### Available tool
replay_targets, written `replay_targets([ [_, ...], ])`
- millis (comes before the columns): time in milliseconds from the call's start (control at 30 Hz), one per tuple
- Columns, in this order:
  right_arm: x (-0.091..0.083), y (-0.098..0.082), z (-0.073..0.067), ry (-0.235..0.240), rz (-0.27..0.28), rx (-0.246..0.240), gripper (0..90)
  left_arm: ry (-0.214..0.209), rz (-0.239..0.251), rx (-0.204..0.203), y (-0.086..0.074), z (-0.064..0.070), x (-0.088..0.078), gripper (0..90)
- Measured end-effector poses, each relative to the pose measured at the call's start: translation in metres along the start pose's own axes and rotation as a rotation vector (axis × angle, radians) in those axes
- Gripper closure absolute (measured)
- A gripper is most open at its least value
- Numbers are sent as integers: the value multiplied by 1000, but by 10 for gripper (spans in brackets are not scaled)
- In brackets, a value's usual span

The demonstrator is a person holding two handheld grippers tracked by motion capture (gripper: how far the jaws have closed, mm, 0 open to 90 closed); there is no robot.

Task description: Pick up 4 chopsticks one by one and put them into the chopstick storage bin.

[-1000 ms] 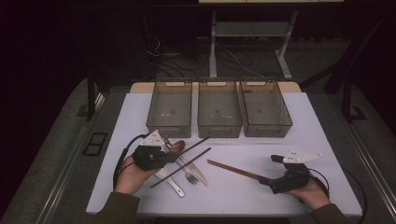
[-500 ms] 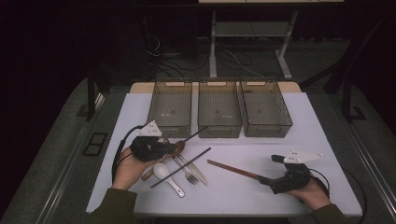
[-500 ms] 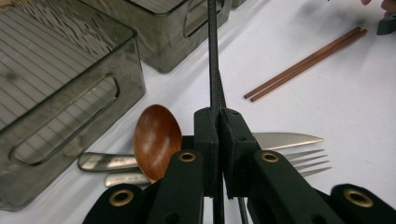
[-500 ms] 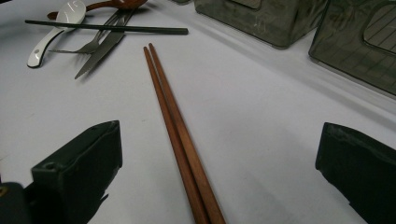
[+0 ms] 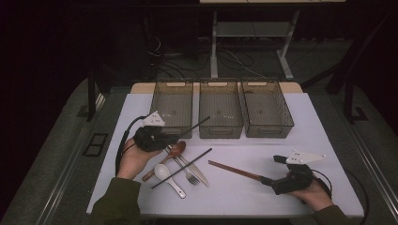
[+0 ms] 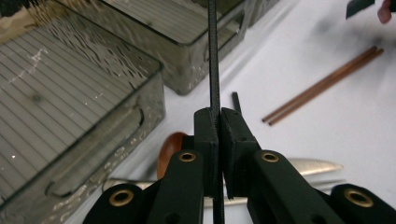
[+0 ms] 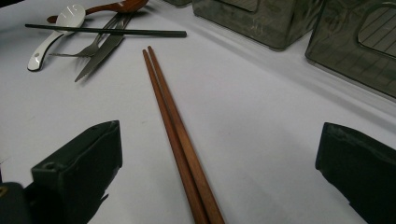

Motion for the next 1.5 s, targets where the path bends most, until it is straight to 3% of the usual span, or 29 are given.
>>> replay_targets([
  [433,0,0,-1,2,2,1,8,5,10,-30,27,-18,8,852],
  [700,-1,1,-1,5,8,7,8,52,19,-36,49,-32,12,853],
  [1000,-2,2,0,4,15,9,8,110,21,-80,65,-60,18,853],
  [1367,-2,3,-2,8,17,6,8,170,45,-82,71,-82,30,852],
  [1500,-2,3,-2,9,17,6,8,191,54,-101,75,-93,34,852],
])
Point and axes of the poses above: each handheld gripper's, and its own axes: x roughly forward along the jaws, y roughly out of its top, z roughly to its right, the point moved 10 cm from there along x, roughly forward along the jaws, and after that the axes turned 14 degrees about -x, right-handed, at the moved point
